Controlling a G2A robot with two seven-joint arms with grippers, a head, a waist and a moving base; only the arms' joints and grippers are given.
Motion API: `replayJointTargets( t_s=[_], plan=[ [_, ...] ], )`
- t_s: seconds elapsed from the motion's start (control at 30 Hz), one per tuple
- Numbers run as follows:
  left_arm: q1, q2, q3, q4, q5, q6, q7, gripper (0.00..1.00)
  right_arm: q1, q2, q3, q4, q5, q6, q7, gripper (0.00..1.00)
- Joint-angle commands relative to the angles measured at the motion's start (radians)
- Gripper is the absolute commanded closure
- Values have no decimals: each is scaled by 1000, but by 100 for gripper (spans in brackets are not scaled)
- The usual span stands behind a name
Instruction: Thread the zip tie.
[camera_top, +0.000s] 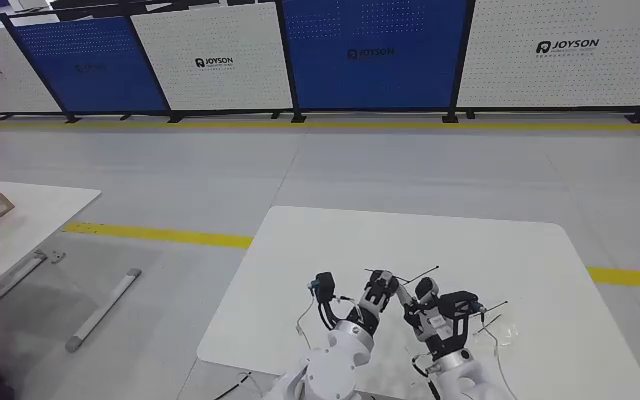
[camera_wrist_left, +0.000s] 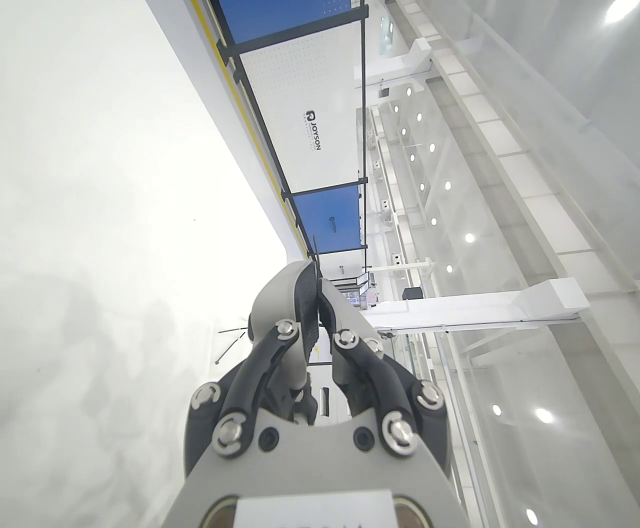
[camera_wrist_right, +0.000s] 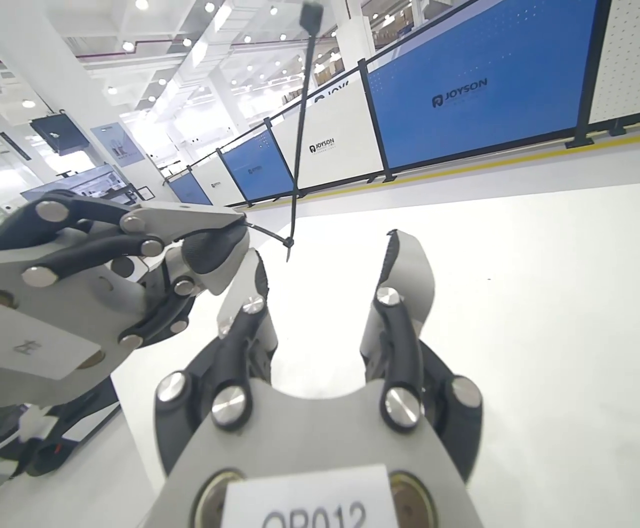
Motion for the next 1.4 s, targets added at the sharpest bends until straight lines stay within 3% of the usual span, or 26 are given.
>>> replayJointTargets(
  t_s=[0.0,0.77,0.9,1.1,1.23,1.37],
  plan=[
    [1,0,1,-2,2,-1,0,100,2,0,-1,0,-3,5,1,61],
    [12,-2,0,3,27,-11,0,100,10,-4,-21,2,-38,21,-5,78],
    [11,-3,1,5,29,-11,2,100,11,-5,-24,3,-42,25,-5,90],
    [11,-5,1,7,32,-11,8,100,13,-6,-26,4,-43,30,-1,90],
    [8,-6,1,9,33,-10,10,100,15,-6,-26,4,-44,34,1,100],
    [5,-8,2,11,35,-9,12,100,15,-6,-26,4,-45,38,1,100]
  ],
)
